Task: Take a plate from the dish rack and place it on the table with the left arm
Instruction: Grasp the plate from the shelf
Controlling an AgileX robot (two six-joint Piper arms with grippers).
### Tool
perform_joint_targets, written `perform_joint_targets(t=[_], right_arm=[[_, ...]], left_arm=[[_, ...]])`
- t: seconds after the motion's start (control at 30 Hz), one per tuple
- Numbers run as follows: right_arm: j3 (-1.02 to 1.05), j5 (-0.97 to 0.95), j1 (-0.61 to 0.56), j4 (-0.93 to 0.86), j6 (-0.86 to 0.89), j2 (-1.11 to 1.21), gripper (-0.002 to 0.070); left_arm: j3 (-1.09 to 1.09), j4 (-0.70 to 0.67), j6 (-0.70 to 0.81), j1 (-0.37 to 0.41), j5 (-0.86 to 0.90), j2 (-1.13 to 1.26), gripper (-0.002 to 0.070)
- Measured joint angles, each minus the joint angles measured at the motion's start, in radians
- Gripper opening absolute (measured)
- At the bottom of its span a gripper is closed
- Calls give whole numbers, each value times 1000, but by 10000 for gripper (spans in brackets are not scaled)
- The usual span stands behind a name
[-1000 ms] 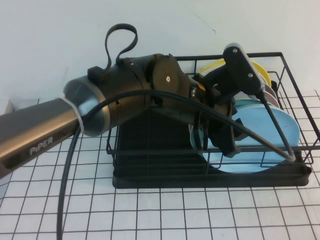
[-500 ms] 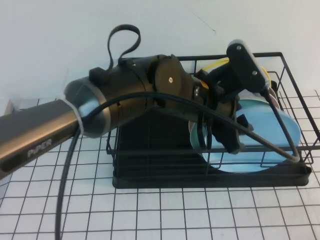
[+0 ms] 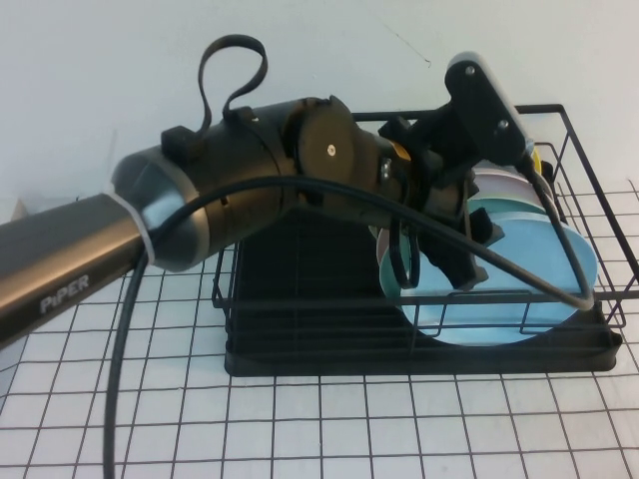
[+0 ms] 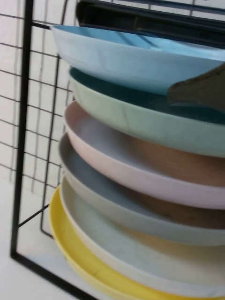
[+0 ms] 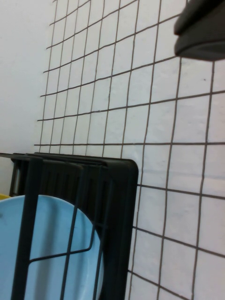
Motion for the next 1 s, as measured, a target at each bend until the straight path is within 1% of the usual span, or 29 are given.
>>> perform_joint_targets(t=[0.1, 0.17, 0.5, 0.57, 0.63, 0.67, 0.87, 1.0], right_arm=[[0, 0, 0, 0, 0, 0, -1], [0, 0, 0, 0, 0, 0, -1], [0, 0, 0, 0, 0, 0, -1], [0, 0, 0, 0, 0, 0, -1], [0, 0, 0, 0, 0, 0, -1], [0, 0, 0, 0, 0, 0, -1], [0, 0, 0, 0, 0, 0, -1], [0, 0, 0, 0, 0, 0, -1]], left_arm=[[0, 33, 2, 0, 3, 24, 370], [0, 56, 2, 0, 5, 38, 353], [0, 102, 4, 0, -48, 74, 223], [0, 113, 4, 0, -65, 78, 182], [0, 134, 4, 0, -73, 80, 98], [0, 142, 4, 0, -80, 80, 78], [0, 162, 4, 0, -106, 81, 64], [6, 181, 4, 0, -153, 45, 46]])
